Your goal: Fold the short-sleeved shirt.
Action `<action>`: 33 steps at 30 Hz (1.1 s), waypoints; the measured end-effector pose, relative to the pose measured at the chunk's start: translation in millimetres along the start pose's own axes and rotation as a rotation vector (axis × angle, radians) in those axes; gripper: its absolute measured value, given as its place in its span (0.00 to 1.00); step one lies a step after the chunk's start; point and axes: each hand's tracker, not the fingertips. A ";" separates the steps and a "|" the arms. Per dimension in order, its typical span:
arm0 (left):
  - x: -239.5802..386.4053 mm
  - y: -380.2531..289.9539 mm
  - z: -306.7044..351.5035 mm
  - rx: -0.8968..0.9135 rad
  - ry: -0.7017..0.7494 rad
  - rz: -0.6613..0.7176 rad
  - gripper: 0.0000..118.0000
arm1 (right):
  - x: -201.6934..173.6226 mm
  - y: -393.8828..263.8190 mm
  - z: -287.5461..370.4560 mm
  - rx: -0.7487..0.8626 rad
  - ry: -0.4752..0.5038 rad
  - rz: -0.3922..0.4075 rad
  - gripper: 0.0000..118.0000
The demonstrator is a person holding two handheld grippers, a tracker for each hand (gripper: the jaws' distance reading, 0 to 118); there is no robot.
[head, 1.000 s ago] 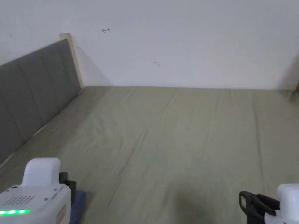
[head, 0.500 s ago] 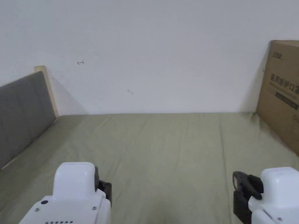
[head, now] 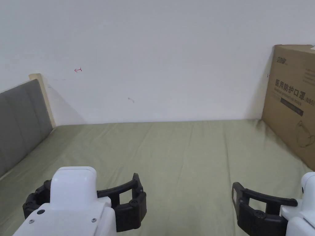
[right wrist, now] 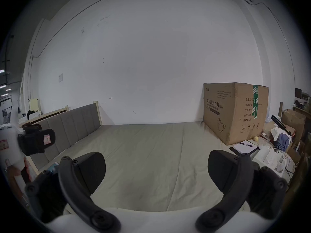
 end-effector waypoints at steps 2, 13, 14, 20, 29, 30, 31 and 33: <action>0.8 4.9 3.6 0.038 0.005 0.028 1.00 | -1.1 1.9 0.7 -0.004 -0.017 0.007 1.00; 17.4 0.4 -7.1 -0.157 0.031 -0.032 1.00 | 7.5 -0.4 -6.3 -0.033 -0.031 -0.047 1.00; 19.2 -0.7 -8.5 -0.170 0.053 -0.056 1.00 | 7.8 0.0 -7.2 -0.039 -0.035 -0.041 1.00; 19.2 0.1 -10.8 -0.177 0.014 -0.018 1.00 | 10.0 -1.7 -11.9 -0.045 -0.045 -0.041 1.00; 15.6 12.4 -17.4 -0.217 0.015 0.027 1.00 | 11.7 -1.7 -17.3 -0.062 -0.062 -0.021 1.00; 16.9 12.8 -17.8 -0.221 0.018 0.021 1.00 | 12.8 -2.4 -17.3 -0.064 -0.063 -0.025 1.00; 17.9 12.8 -18.1 -0.220 0.019 0.009 1.00 | 13.2 -2.2 -18.1 -0.066 -0.061 -0.028 1.00; 19.0 10.6 -18.3 -0.191 0.012 -0.010 1.00 | 12.8 -1.7 -19.1 -0.068 -0.060 -0.029 1.00</action>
